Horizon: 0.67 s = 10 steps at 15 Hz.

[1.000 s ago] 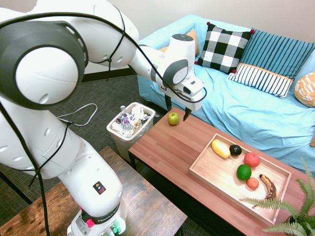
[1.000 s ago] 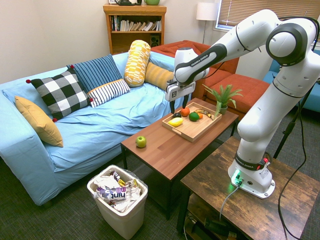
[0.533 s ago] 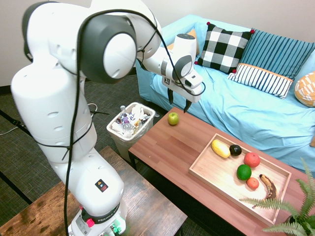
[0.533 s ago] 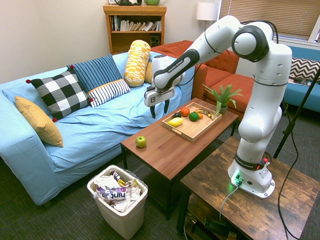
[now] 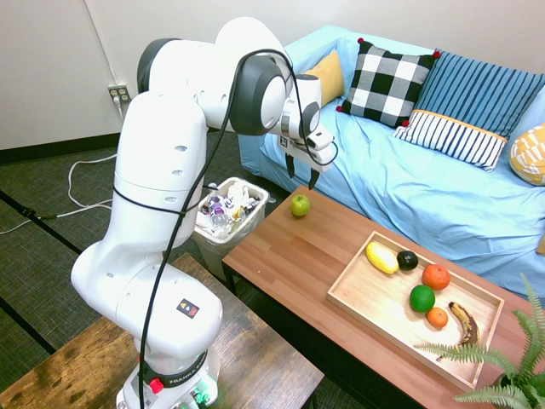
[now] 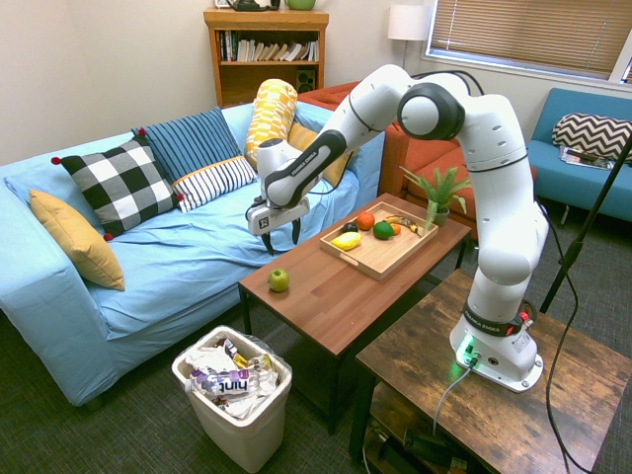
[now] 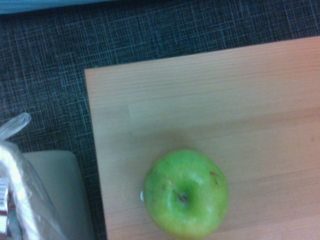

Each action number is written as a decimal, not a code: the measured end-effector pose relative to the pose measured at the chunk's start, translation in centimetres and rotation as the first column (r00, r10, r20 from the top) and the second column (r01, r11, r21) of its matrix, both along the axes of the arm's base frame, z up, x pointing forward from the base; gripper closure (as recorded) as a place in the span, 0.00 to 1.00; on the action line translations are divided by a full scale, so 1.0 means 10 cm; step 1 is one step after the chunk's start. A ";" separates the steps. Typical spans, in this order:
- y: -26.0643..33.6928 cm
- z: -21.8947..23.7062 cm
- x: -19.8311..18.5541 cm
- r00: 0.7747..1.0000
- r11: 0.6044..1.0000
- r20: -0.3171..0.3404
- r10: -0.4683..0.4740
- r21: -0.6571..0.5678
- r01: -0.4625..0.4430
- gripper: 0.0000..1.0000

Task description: Put the apple in the tray

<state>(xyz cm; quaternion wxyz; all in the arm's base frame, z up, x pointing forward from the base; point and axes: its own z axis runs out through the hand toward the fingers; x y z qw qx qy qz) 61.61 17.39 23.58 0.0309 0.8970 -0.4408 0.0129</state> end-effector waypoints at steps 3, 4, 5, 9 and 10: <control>0.08 -0.27 0.17 0.999 0.999 -0.008 -0.035 -0.025 0.035 0.00; 0.08 -0.37 0.20 0.999 0.998 -0.013 -0.045 -0.032 0.045 0.00; 0.08 -0.47 0.22 0.998 0.998 -0.018 -0.055 -0.038 0.055 0.00; 0.14 -0.73 0.30 0.997 0.996 -0.029 -0.075 -0.046 0.073 0.00; 0.17 -0.77 0.31 0.997 0.996 -0.031 -0.075 -0.045 0.073 0.00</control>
